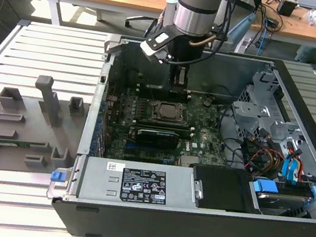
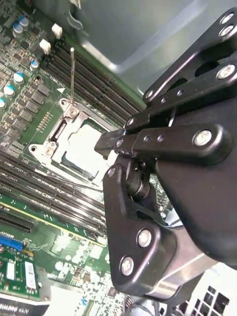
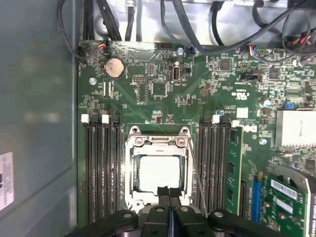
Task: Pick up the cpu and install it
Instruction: 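Close the cpu cover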
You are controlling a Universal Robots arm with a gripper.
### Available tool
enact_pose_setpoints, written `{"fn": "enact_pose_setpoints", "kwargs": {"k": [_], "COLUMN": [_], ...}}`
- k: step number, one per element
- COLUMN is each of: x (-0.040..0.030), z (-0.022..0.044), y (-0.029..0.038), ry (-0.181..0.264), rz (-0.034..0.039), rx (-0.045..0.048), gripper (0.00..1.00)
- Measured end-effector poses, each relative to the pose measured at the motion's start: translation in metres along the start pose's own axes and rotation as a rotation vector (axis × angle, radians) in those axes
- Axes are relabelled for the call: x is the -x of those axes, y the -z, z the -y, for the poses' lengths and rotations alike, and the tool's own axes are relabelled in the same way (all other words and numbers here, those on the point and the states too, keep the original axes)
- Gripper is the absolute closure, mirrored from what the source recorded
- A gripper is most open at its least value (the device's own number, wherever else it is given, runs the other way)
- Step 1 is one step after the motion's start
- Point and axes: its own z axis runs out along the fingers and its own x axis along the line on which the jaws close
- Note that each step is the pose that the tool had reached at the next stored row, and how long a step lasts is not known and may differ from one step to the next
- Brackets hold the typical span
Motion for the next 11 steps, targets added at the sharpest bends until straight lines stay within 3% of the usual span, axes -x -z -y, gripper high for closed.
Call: {"fn": "enact_pose_setpoints", "kwargs": {"k": [7,11], "x": [0.0015,0.0016], "z": [0.0008,0.0009], "y": [0.0233,0.0267], "ry": [0.000,0.000], "rz": [0.0001,0.0000], "rx": [-0.0001,0.0000], "gripper": [0.89,0.89]}}
